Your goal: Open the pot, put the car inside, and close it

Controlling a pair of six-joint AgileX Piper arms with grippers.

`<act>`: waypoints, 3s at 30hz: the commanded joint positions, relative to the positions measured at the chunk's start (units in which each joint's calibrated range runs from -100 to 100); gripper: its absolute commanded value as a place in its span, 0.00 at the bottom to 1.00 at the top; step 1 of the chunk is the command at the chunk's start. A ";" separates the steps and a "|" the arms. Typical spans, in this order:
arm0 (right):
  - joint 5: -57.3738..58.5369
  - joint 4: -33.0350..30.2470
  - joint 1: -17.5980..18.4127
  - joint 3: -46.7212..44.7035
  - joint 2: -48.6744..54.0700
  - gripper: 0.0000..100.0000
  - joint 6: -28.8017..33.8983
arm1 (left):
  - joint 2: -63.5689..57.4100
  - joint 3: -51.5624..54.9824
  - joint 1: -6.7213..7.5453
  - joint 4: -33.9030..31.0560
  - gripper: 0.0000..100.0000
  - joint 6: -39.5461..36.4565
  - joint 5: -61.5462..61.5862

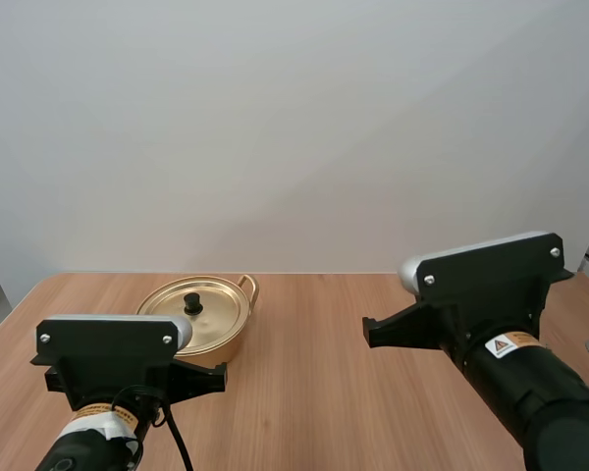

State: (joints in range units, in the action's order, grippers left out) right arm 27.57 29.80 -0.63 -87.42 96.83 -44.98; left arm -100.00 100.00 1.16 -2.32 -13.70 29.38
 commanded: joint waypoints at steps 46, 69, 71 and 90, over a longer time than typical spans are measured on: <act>3.86 -27.31 0.01 -12.58 3.17 0.00 28.19 | 0.00 0.00 -0.03 -0.05 0.00 -0.03 -0.07; 3.86 -27.31 0.01 -12.58 3.17 0.00 28.19 | 0.00 0.00 -0.03 -0.05 0.00 -0.03 -0.07; 3.86 -27.31 0.01 -12.58 3.17 0.00 28.19 | 0.00 0.00 -0.03 -0.05 0.00 -0.03 -0.07; 3.86 -27.31 0.01 -12.58 3.17 0.00 28.19 | 0.00 0.00 -0.03 -0.05 0.00 -0.03 -0.07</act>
State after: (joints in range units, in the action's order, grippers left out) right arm 31.36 2.57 -0.63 -100.00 100.00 -16.78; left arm -100.00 100.00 1.16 -2.32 -13.70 29.22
